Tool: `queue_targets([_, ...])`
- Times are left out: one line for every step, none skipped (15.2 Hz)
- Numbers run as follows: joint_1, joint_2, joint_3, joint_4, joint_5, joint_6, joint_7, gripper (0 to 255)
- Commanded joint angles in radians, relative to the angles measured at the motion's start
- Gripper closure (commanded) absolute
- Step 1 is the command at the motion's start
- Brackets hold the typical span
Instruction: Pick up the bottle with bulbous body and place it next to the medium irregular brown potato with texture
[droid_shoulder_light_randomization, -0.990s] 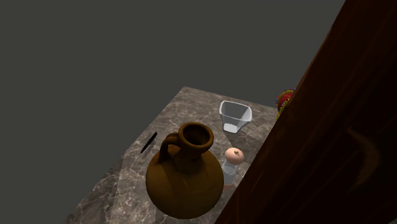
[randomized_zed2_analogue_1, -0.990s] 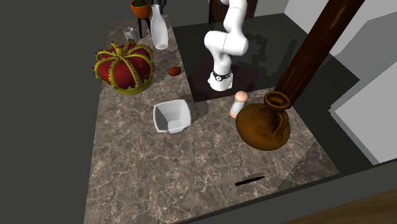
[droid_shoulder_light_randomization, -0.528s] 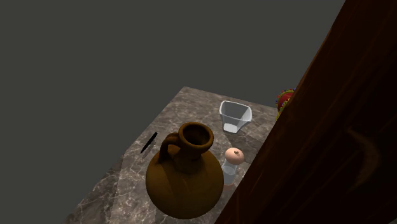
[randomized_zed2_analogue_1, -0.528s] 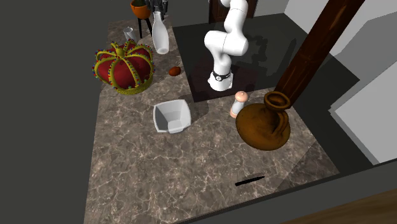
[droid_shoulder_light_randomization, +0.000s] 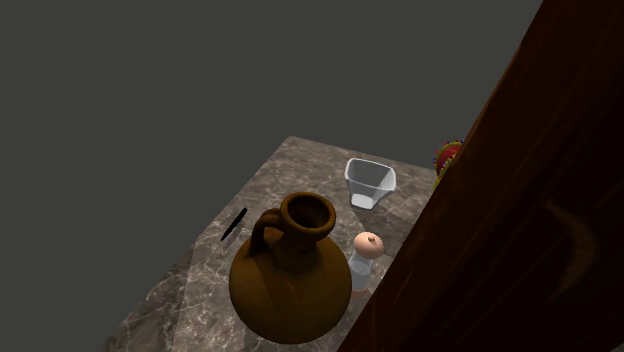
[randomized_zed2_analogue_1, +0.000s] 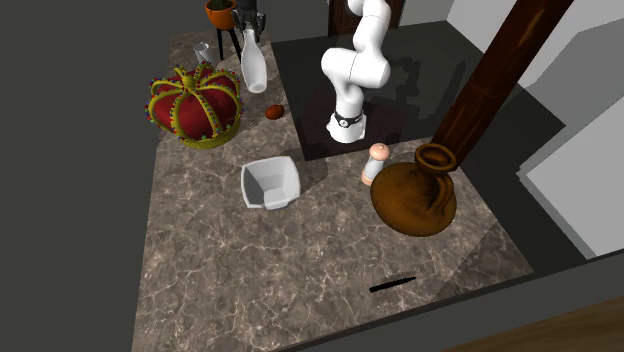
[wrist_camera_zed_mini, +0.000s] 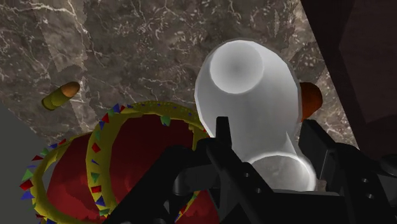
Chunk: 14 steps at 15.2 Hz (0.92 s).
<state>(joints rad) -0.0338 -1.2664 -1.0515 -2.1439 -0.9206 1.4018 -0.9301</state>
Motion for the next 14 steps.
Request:
queue_targets([-0.007, -0.011, -0.015, -0.023, -0.015, 0.016, 0.003, 255])
queue_targets([-0.010, -0.017, -0.023, -0.033, -0.022, 0.023, 0.004, 255])
queue_targets([-0.013, -0.022, -0.031, -0.043, -0.030, 0.031, 0.005, 255])
queue_targets([-0.016, -0.027, -0.039, -0.053, -0.038, 0.038, 0.006, 255])
queue_targets([-0.019, -0.032, -0.048, -0.063, -0.046, 0.046, 0.007, 255])
queue_targets([-0.022, -0.037, -0.056, -0.072, -0.054, 0.053, 0.007, 255])
queue_targets([-0.024, -0.042, -0.065, -0.082, -0.062, 0.060, 0.008, 255])
queue_targets([-0.027, -0.046, -0.074, -0.091, -0.070, 0.068, 0.009, 255])
queue_targets([-0.030, -0.051, -0.083, -0.100, -0.078, 0.075, 0.010, 255])
queue_targets([-0.032, -0.055, -0.092, -0.108, -0.086, 0.083, 0.011, 255])
queue_targets([-0.036, -0.062, -0.107, -0.121, -0.100, 0.094, 0.012, 255])
queue_targets([-0.036, -0.062, -0.107, -0.121, -0.100, 0.094, 0.012, 255])
queue_targets([-0.036, -0.062, -0.106, -0.121, -0.100, 0.094, 0.012, 255])
queue_targets([-0.036, -0.062, -0.107, -0.121, -0.100, 0.094, 0.012, 255])
